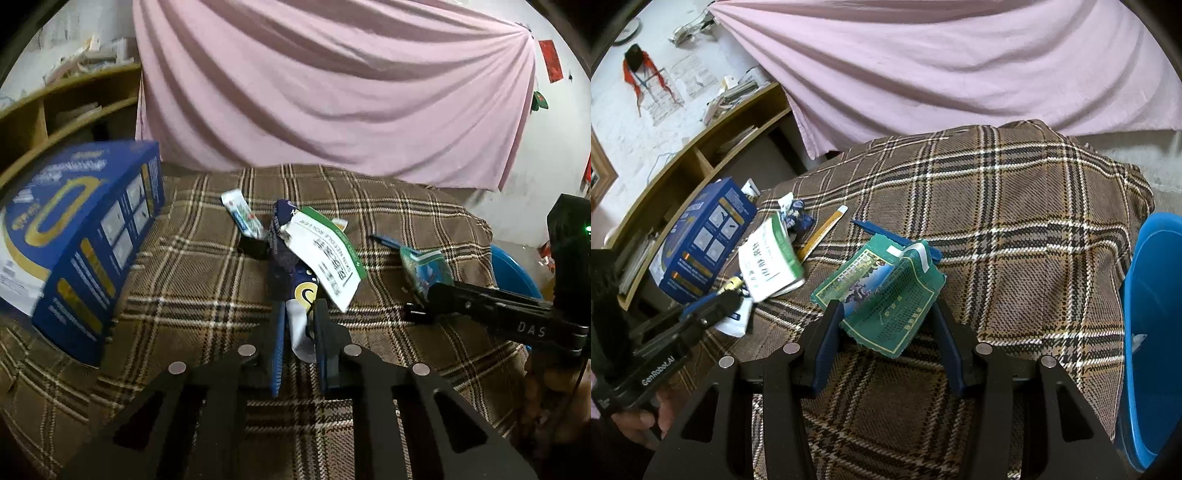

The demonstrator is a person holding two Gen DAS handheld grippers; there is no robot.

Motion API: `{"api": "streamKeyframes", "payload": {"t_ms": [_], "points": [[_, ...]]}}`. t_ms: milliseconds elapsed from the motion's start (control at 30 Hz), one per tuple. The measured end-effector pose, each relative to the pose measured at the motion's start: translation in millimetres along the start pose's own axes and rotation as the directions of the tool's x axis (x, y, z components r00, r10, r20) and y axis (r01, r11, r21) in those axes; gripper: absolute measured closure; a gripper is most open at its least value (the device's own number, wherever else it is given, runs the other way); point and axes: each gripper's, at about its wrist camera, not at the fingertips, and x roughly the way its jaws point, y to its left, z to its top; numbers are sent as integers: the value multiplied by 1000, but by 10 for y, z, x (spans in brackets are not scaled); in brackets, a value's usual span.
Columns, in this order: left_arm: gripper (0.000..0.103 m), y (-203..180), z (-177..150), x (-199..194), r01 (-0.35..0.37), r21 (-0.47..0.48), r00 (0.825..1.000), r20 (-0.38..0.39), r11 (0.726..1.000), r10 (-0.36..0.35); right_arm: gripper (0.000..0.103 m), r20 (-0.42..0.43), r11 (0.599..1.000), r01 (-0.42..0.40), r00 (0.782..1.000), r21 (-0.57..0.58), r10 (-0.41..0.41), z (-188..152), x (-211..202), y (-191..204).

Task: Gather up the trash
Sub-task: 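Grasp the dark blue packet with the left gripper while the right holds the green packet, then carry both packets over the blue basin and open both grippers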

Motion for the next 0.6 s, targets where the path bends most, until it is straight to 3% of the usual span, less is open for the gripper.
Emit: {"api": "streamKeyframes", "payload": {"t_ms": [200, 400, 500, 600], "points": [[92, -247, -58, -242, -80, 135, 992, 112, 988, 65, 61, 55, 999, 19, 998, -43, -17, -13, -95, 94], [92, -308, -151, -492, -123, 120, 974, 207, 985, 97, 61, 127, 998, 9, 992, -56, -2, -37, -243, 99], [92, -327, -185, -587, -127, 99, 965, 245, 987, 100, 61, 219, 997, 6, 976, -75, 10, -85, -415, 133], [92, -364, -182, -687, -119, 84, 955, 282, 989, 91, 61, 335, 996, 18, 942, -92, 14, -167, -650, 168]]}}
